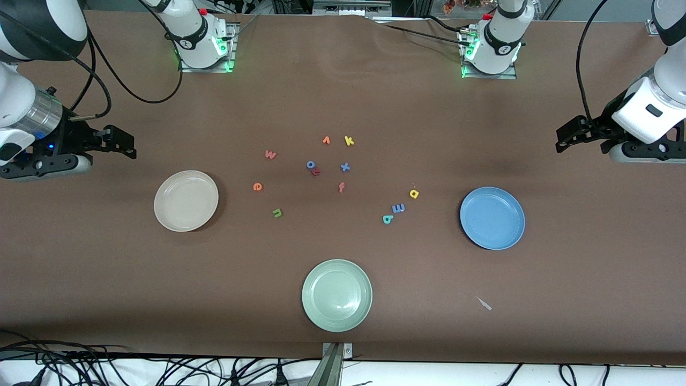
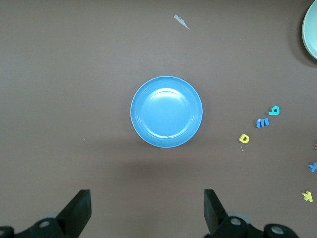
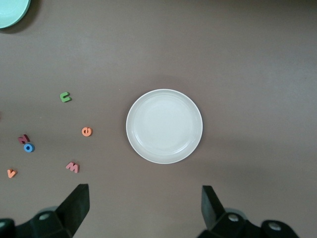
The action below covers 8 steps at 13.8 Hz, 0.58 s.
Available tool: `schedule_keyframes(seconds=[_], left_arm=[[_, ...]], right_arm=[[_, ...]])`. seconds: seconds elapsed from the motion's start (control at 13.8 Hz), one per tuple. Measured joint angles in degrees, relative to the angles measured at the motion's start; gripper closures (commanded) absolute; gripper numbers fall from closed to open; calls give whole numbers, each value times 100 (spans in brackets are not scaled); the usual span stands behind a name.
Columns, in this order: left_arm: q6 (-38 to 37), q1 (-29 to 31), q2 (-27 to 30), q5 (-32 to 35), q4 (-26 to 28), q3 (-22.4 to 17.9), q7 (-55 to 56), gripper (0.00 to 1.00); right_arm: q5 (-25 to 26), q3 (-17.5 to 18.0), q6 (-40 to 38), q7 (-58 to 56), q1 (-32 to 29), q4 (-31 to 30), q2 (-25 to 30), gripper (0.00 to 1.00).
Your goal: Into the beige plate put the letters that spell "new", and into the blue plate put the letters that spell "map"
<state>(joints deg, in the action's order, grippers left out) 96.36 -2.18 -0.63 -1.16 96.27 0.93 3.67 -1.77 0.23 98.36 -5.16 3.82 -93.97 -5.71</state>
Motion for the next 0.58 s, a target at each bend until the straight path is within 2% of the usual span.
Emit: schedule_keyframes(seconds=[0.58], left_arm=[[0,0,0,0,0,0,0,0]], right_arm=[[54,6,-37,-2,6,0,-1,0]])
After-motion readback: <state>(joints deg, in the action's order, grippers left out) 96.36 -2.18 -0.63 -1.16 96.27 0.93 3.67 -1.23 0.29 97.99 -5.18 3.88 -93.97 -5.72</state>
